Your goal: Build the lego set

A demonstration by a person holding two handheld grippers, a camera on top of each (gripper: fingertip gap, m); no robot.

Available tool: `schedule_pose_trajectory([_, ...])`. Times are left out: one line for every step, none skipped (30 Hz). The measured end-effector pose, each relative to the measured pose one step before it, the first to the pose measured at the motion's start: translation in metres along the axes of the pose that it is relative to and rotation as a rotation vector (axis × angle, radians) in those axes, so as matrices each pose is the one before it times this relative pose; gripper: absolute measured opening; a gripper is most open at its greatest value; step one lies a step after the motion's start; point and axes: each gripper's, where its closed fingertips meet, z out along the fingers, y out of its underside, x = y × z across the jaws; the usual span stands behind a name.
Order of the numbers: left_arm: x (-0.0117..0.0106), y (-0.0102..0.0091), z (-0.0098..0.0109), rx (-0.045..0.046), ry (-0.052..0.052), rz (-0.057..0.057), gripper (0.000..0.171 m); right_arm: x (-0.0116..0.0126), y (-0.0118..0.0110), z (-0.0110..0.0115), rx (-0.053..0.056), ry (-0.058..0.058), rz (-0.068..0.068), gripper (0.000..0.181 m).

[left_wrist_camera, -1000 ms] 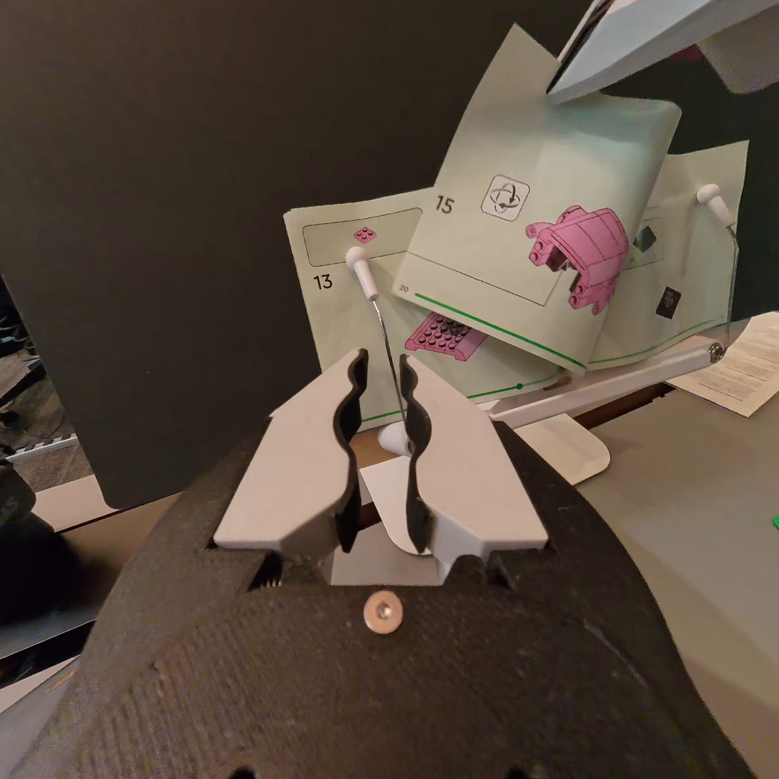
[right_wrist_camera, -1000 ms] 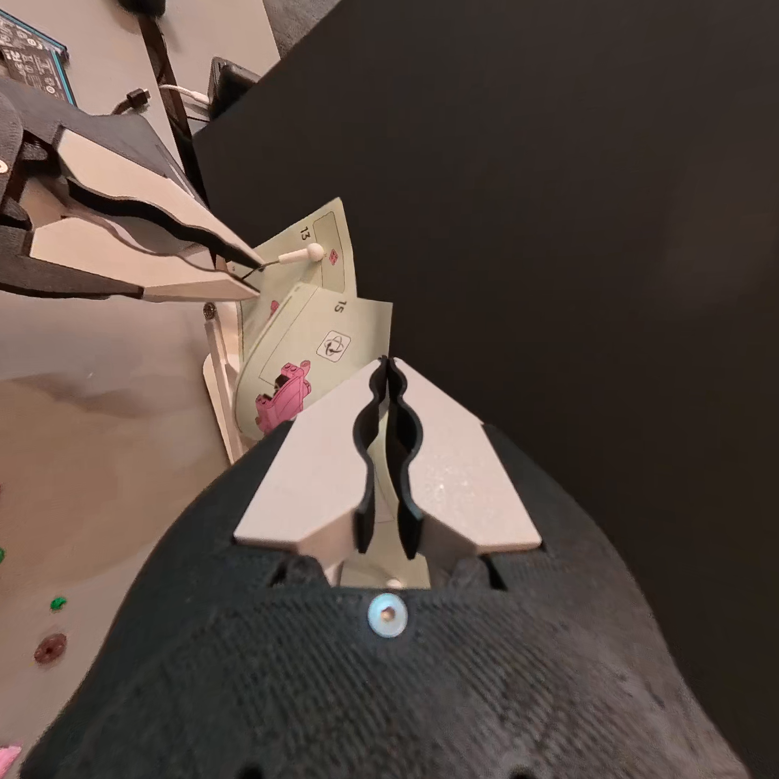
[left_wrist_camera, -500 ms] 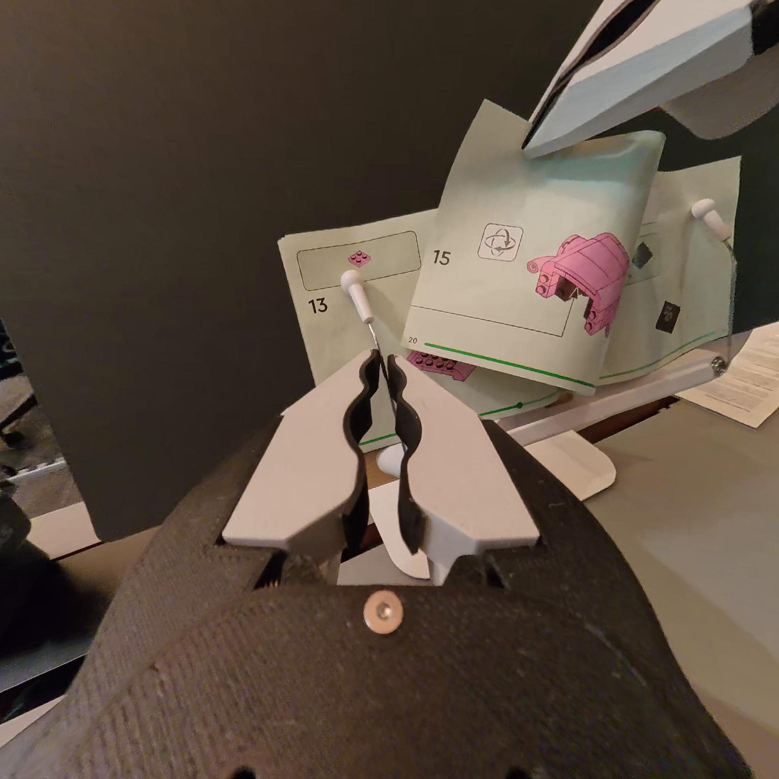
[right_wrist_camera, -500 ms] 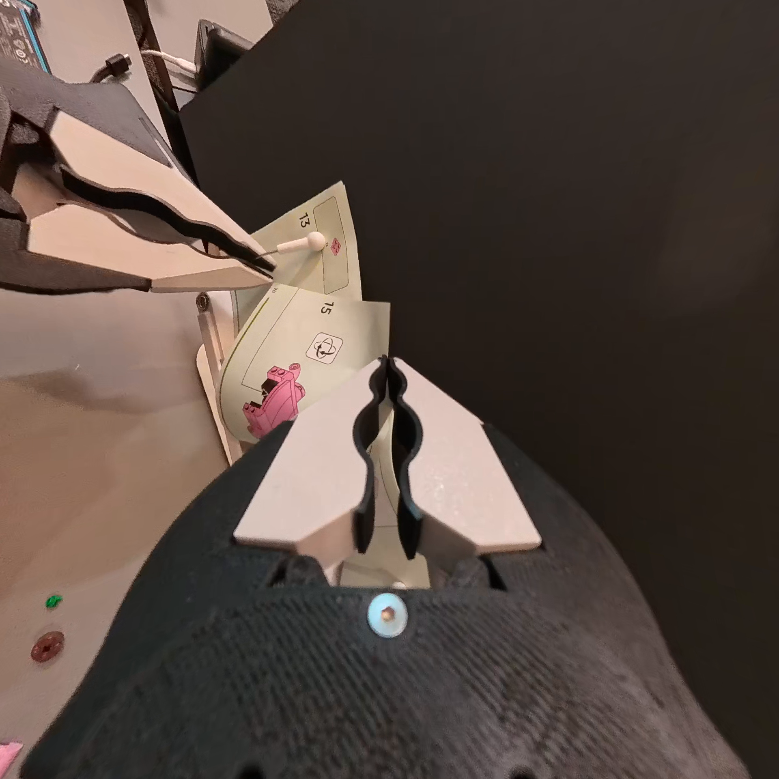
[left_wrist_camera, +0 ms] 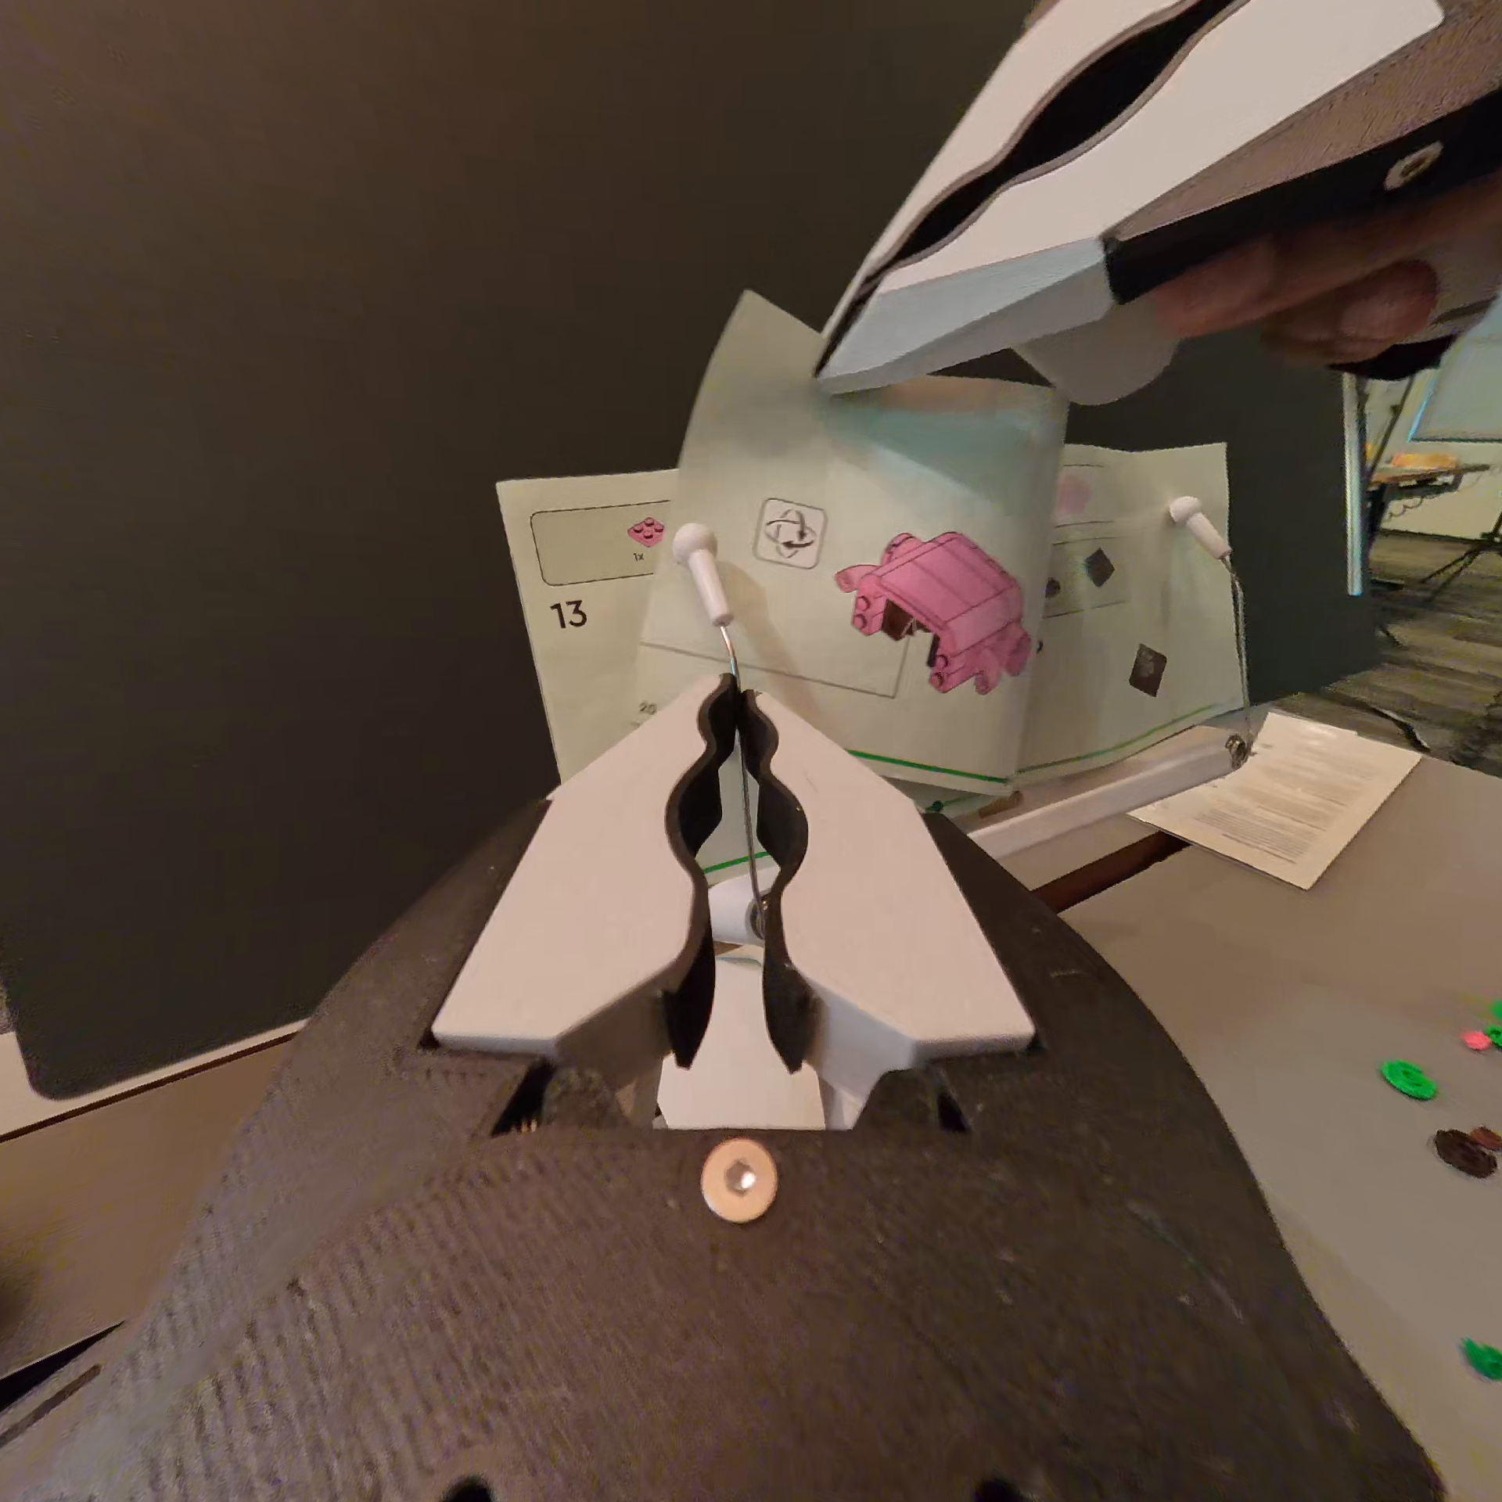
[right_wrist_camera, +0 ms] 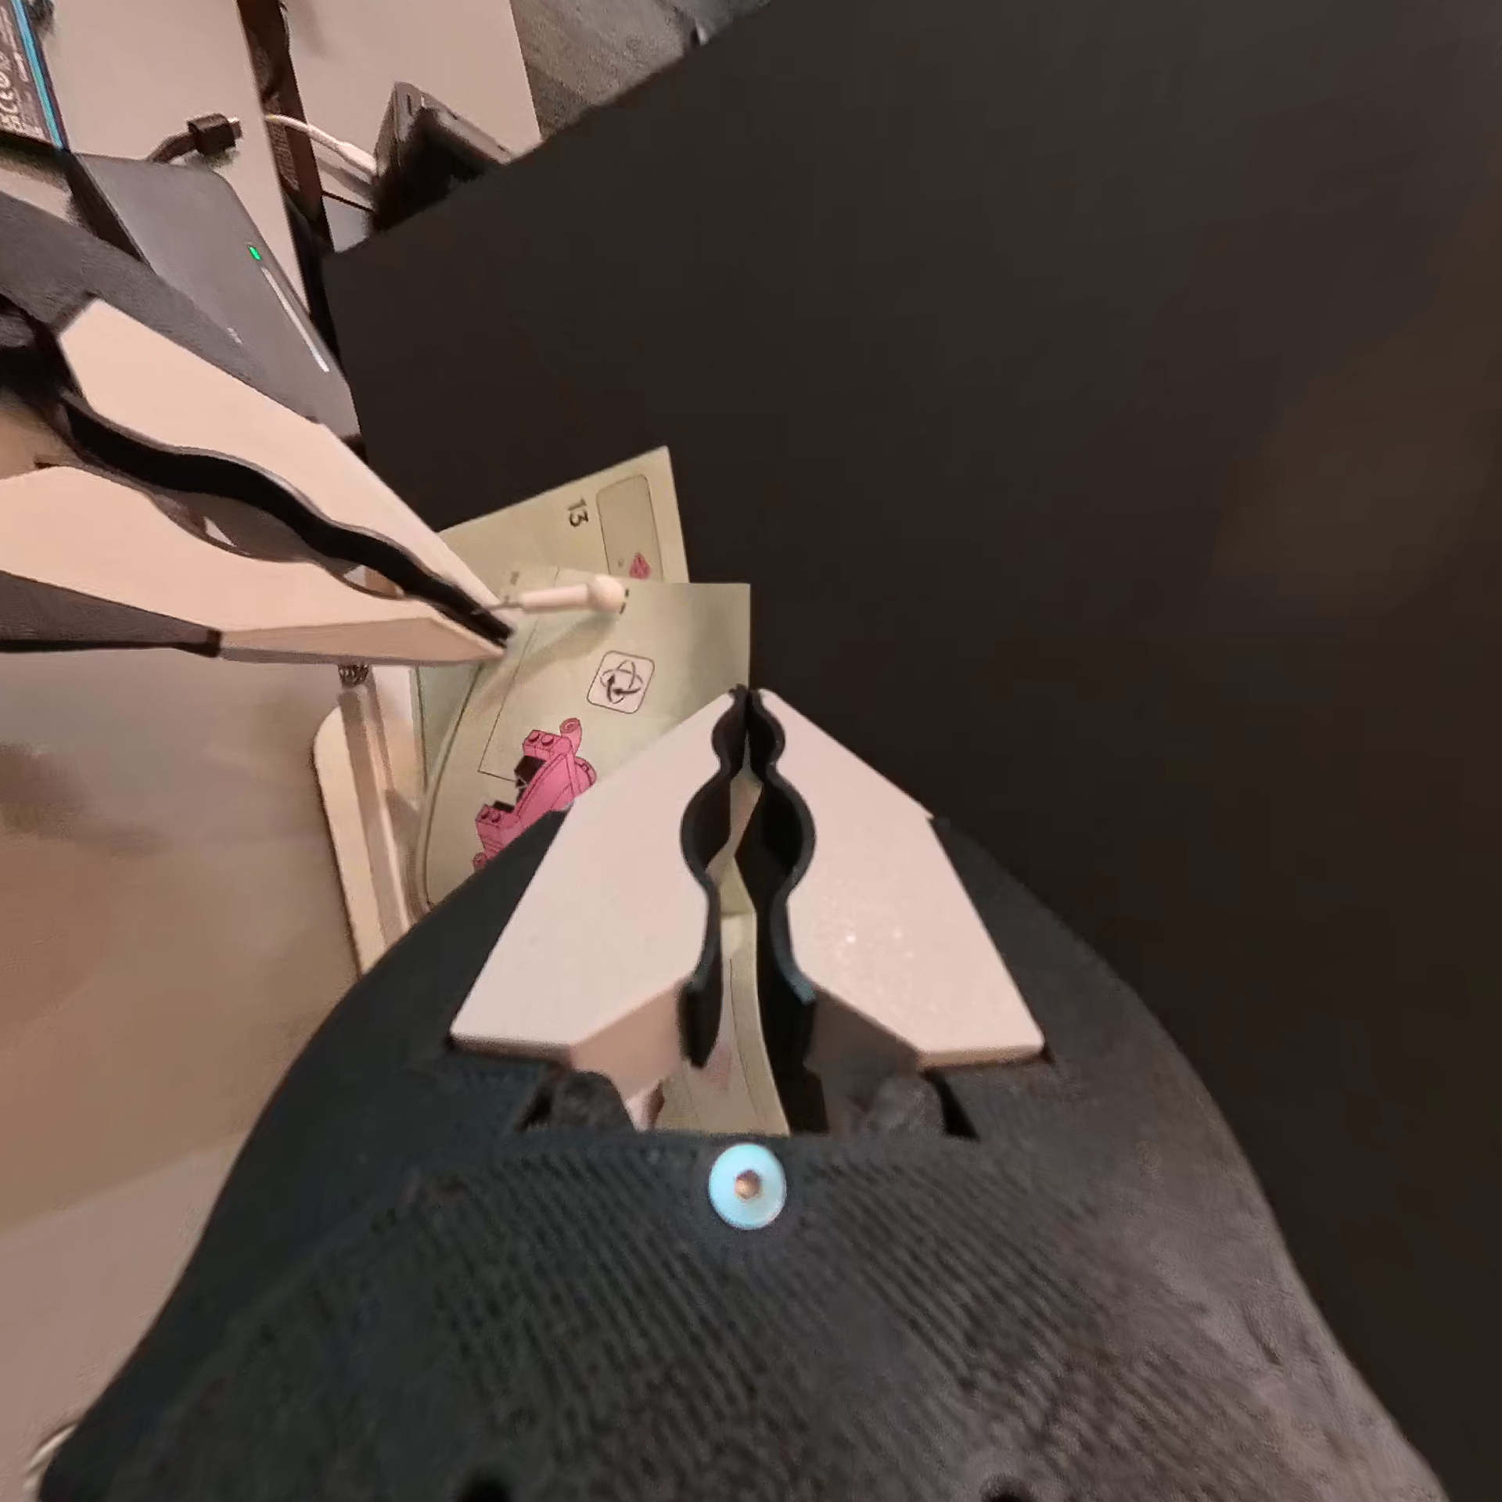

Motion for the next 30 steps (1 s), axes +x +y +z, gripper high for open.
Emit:
schedule_pose_trajectory([0.00056, 0.00039, 0.00025, -0.00726, 0.0065, 0.0025, 0.000, -0.00177, -0.00439, 0.00244, 0.0200, 0.0085, -0.0347, 0.000])
schedule_pose_trajectory([0.00034, 0.00009, 0.00000, -0.00616, 0.0032, 0.0079, 0.000, -0.00068, -0.00375, 0.00274, 0.0138, 0.0136, -0.0305, 0.000])
schedule_pose_trajectory([0.00028, 0.00028, 0.00017, -0.00747, 0.0004, 0.0134, 0.000, -0.00166, -0.00321, 0.00341, 0.0071, 0.0040, -0.0238, 0.000])
schedule_pose_trajectory([0.00012, 0.00026, 0.00014, -0.00825, -0.0009, 0.0161, 0.000, -0.00268, -0.00307, 0.00363, 0.0058, -0.0068, -0.0141, 0.000])
schedule_pose_trajectory([0.00036, -0.00001, -0.00004, -0.00604, -0.0013, 0.0161, 0.000, -0.00305, -0.00254, 0.00379, 0.0040, -0.0107, -0.0037, 0.000])
schedule_pose_trajectory([0.00022, 0.00019, 0.00020, -0.00546, -0.0032, 0.0141, 0.000, -0.00258, -0.00134, 0.00390, -0.0046, -0.0116, 0.0023, 0.000])
schedule_pose_trajectory([0.00052, 0.00031, 0.00034, -0.00557, -0.0017, 0.0107, 0.000, -0.00231, -0.00075, 0.00371, -0.0080, -0.0104, 0.0013, 0.000])
schedule_pose_trajectory([0.00050, 0.00010, 0.00009, -0.00423, -0.0016, 0.0078, 0.000, -0.00149, -0.00089, 0.00290, -0.0046, -0.0052, -0.0024, 0.000])
schedule_pose_trajectory([-0.00041, 0.00004, 0.00003, -0.00291, -0.0060, 0.0053, 0.000, -0.00070, -0.00098, 0.00204, -0.0012, 0.0009, -0.0027, 0.000])
schedule_pose_trajectory([-0.00043, 0.00015, 0.00022, -0.00265, -0.0047, 0.0016, 0.000, -0.00036, -0.00132, 0.00149, 0.0020, 0.0033, 0.0003, 0.000])
schedule_pose_trajectory([-0.00021, 0.00033, 0.00010, -0.00282, -0.0012, -0.0025, 0.000, -0.00012, -0.00132, 0.00075, 0.0050, 0.0045, 0.0035, 0.000])
schedule_pose_trajectory([-0.00025, 0.00027, 0.00019, -0.00282, 0.0008, -0.0052, 0.000, -0.00010, -0.00158, 0.00027, 0.0070, 0.0045, 0.0052, 0.004])
schedule_pose_trajectory([-0.00028, 0.00015, -0.00003, -0.00195, 0.0010, -0.0058, 0.000, -0.00008, -0.00149, -0.00028, 0.0070, 0.0038, 0.0068, 0.008])
schedule_pose_trajectory([-0.00009, -0.00001, -0.00009, -0.00092, 0.0028, -0.0041, 0.000, 0.00009, -0.00141, -0.00052, 0.0068, 0.0034, 0.0078, 0.010])
schedule_pose_trajectory([-0.00007, -0.00013, -0.00029, -0.00101, 0.0026, -0.0016, 0.000, 0.00061, -0.00131, -0.00114, 0.0057, 0.0051, 0.0098, 0.011])
schedule_pose_trajectory([-0.00007, -0.00027, -0.00044, -0.00161, 0.0017, 0.0004, 0.000, 0.00121, -0.00130, -0.00187, 0.0050, 0.0078, 0.0133, 0.013])
schedule_pose_trajectory([-0.00005, -0.00083, -0.00068, -0.00063, 0.0008, 0.0022, 0.000, 0.00266, -0.00141, -0.00303, 0.0058, 0.0147, 0.0211, 0.015])
schedule_pose_trajectory([-0.00034, -0.00209, -0.00120, 0.00453, -0.0011, 0.0034, 0.000, 0.00315, -0.00103, -0.00450, 0.0056, 0.0174, 0.0289, 0.018])
schedule_pose_trajectory([-0.00068, -0.00352, -0.00192, 0.01017, -0.0022, 0.0035, 0.000, 0.00274, -0.00097, -0.00623, 0.0083, 0.0159, 0.0340, 0.022])
schedule_pose_trajectory([-0.00074, -0.00424, -0.00219, 0.01086, -0.0012, 0.0035, 0.000, 0.00205, -0.00122, -0.00798, 0.0123, 0.0137, 0.0373, 0.025])
schedule_pose_trajectory([-0.00039, -0.00483, -0.00249, 0.01204, 0.0031, 0.0026, 0.000, 0.00112, -0.00117, -0.00988, 0.0134, 0.0098, 0.0379, 0.028])
schedule_pose_trajectory([-0.00124, -0.00504, -0.00271, 0.01199, -0.0013, -0.0004, 0.000, -0.00006, -0.00121, -0.01146, 0.0159, 0.0064, 0.0389, 0.029])
schedule_pose_trajectory([-0.00173, -0.00475, -0.00247, 0.00859, -0.0036, -0.0022, 0.000, -0.00132, -0.00102, -0.01266, 0.0161, 0.0029, 0.0381, 0.030])
schedule_pose_trajectory([-0.00187, -0.00405, -0.00226, 0.00397, -0.0032, -0.0057, 0.000, -0.00241, -0.00010, -0.01365, 0.0119, 0.0021, 0.0411, 0.031])
schedule_pose_trajectory([-0.00142, -0.00362, -0.00239, 0.00089, -0.0003, -0.0088, 0.000, -0.00410, 0.00121, -0.01478, 0.0070, 0.0004, 0.0471, 0.032])
schedule_pose_trajectory([-0.00115, -0.00369, -0.00279, 0.00242, 0.0006, -0.0116, 0.000, -0.00730, 0.00161, -0.01572, 0.0089, -0.0082, 0.0501, 0.034])
schedule_pose_trajectory([-0.00101, -0.00401, -0.00321, 0.00475, -0.0008, -0.0143, 0.000, -0.00989, 0.00193, -0.01644, 0.0140, -0.0138, 0.0544, 0.035])
schedule_pose_trajectory([-0.00057, -0.00427, -0.00390, 0.00495, 0.0000, -0.0148, 0.000, -0.01239, 0.00278, -0.01694, 0.0162, -0.0172, 0.0584, 0.037])
schedule_pose_trajectory([-0.00014, -0.00438, -0.00424, 0.00369, 0.0006, -0.0162, 0.000, -0.01449, 0.00388, -0.01659, 0.0180, -0.0205, 0.0578, 0.037])
schedule_pose_trajectory([0.00132, -0.00506, -0.00449, 0.00294, 0.0057, -0.0154, 0.000, -0.01598, 0.00534, -0.01549, 0.0163, -0.0209, 0.0511, 0.038])
